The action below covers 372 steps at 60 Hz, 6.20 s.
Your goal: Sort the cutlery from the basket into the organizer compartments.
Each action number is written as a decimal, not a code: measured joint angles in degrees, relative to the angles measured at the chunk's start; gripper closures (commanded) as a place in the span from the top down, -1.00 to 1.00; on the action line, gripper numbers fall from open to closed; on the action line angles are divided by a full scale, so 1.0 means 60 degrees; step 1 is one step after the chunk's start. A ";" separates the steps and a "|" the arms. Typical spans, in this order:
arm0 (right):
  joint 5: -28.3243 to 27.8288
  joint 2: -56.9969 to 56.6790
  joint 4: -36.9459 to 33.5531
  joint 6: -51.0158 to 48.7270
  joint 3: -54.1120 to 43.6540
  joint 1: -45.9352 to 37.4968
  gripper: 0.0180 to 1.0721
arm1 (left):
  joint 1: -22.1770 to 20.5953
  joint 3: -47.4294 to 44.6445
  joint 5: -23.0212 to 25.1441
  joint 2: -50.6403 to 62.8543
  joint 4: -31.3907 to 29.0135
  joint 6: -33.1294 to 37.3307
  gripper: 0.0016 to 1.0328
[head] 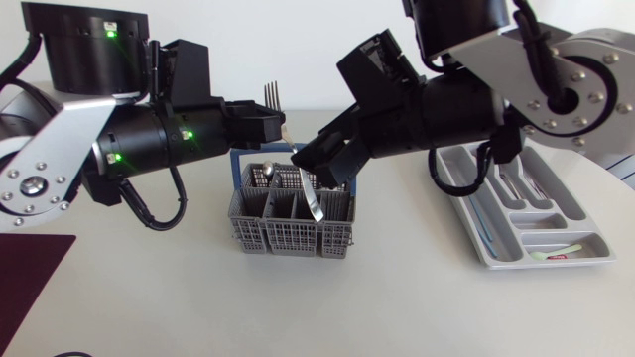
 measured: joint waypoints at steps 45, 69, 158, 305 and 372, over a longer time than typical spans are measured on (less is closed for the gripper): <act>0.0266 0.0962 0.0219 0.0142 0.0692 0.0135 -0.12 | 0.0142 0.0076 0.0273 0.0004 0.0004 -0.0211 -0.93; 0.0255 0.0962 0.0237 0.0142 0.0688 0.0219 -0.86 | 0.0142 0.0080 0.0270 0.0047 0.0047 -0.0244 -0.93; -0.1260 -0.0922 -0.1512 -0.1588 -0.0277 -0.8080 -0.89 | 0.2408 0.0291 -0.0317 -0.1031 -0.1457 0.2335 0.05; 0.1082 0.7122 0.0386 -0.1912 0.3257 -1.0313 0.25 | 0.2619 -0.2051 -0.0565 -0.0809 -0.2255 0.4459 0.09; -0.0251 0.4816 0.0852 -0.0455 0.1166 -0.4623 -0.89 | 0.2466 -0.2991 0.0780 0.0488 -0.1169 0.5810 -0.93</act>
